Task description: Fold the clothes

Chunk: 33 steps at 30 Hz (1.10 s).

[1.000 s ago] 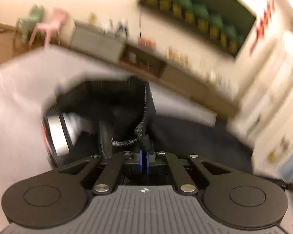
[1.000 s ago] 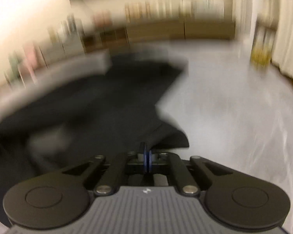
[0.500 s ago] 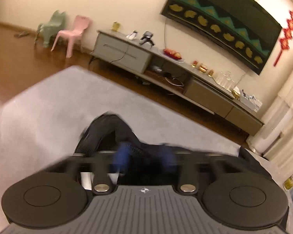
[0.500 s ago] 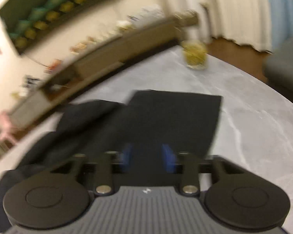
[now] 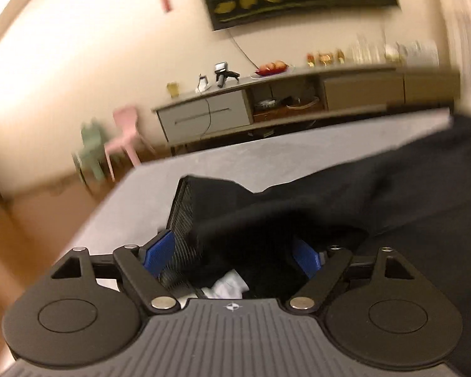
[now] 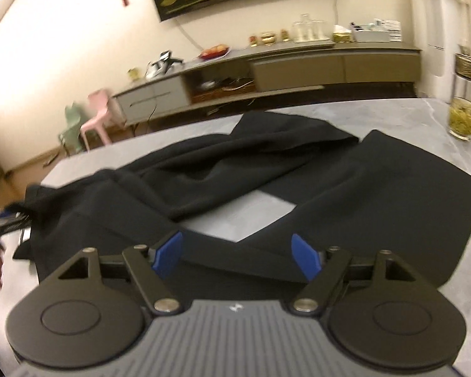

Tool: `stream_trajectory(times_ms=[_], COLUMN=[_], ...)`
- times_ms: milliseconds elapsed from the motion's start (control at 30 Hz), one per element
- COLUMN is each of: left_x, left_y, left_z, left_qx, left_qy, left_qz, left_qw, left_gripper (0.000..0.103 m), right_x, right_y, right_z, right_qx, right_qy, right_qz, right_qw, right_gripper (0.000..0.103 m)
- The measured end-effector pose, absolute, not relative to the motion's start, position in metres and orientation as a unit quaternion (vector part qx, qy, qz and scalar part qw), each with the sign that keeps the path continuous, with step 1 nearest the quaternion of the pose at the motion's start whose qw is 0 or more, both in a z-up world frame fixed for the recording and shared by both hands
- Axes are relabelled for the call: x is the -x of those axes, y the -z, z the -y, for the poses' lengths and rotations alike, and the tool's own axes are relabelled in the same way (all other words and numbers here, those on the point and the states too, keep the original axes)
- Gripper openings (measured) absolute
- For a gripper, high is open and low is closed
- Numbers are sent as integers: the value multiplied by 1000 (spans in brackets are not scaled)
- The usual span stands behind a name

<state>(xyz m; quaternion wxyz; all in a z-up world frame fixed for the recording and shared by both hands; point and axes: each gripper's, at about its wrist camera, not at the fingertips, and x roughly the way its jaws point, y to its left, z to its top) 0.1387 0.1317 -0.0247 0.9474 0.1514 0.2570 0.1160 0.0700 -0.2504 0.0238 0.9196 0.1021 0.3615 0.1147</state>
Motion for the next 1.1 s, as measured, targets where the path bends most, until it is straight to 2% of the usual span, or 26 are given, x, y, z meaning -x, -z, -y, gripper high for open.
stream_trajectory(times_ms=[33,67,100,200,333,400,467,567,633,733,767,833,867,900,933,967,1000,1100], left_x=[-143,-145,-142,-115,-44,-9,7,-35,-51,-28,-15,6,16,27,39,46,50,52], left_y=[24,19,9,-41,-147,-193,-218,-177,-130,-76,-67,-51,-43,-38,-33,-29,-24,4], left_z=[-131,-131,-135,-150,-178,-200,-216,-226,-219,-193,-180,-149,-133,-115,-96,-79,-58,-15], left_qx=[-157,-150,-127,-23,132,218,234,225,204,189,167,108,87,70,54,38,14,-79], left_qy=[-98,-76,-44,63,172,195,153,61,26,35,43,76,101,127,151,175,199,238], left_qz=[-256,-250,-233,-174,-103,-77,-71,-204,-290,-328,-324,-328,-335,-340,-342,-345,-351,-359], left_qw=[949,954,963,982,971,953,957,951,935,925,930,935,933,929,926,921,915,899], left_gripper=[39,18,9,4,3,3,4,4,4,5,8,25,44,59,65,77,84,84], right_x=[-71,-73,-75,-71,-72,-74,-75,-77,-72,-65,-62,-59,-58,-56,-53,-50,-48,-44], right_y=[-22,-18,-16,-15,-15,-15,-12,-4,0,4,2,-2,-5,-8,-11,-15,-17,-24], right_z=[249,249,249,248,253,251,242,227,221,213,214,216,216,214,209,202,194,150], right_qx=[-101,-101,-100,-97,-96,-87,-64,-30,-12,12,13,12,11,7,3,-1,-4,25], right_qy=[-118,-121,-122,-122,-119,-116,-112,-117,-120,-125,-124,-122,-125,-133,-152,-179,-207,-288], right_qz=[-367,-372,-377,-382,-373,-369,-366,-378,-382,-387,-383,-374,-369,-359,-345,-331,-320,-291], right_qw=[917,915,913,911,915,918,921,918,916,914,915,919,921,924,926,927,925,912], right_gripper=[77,77,77,77,77,77,78,79,79,80,81,83,83,83,83,83,85,86])
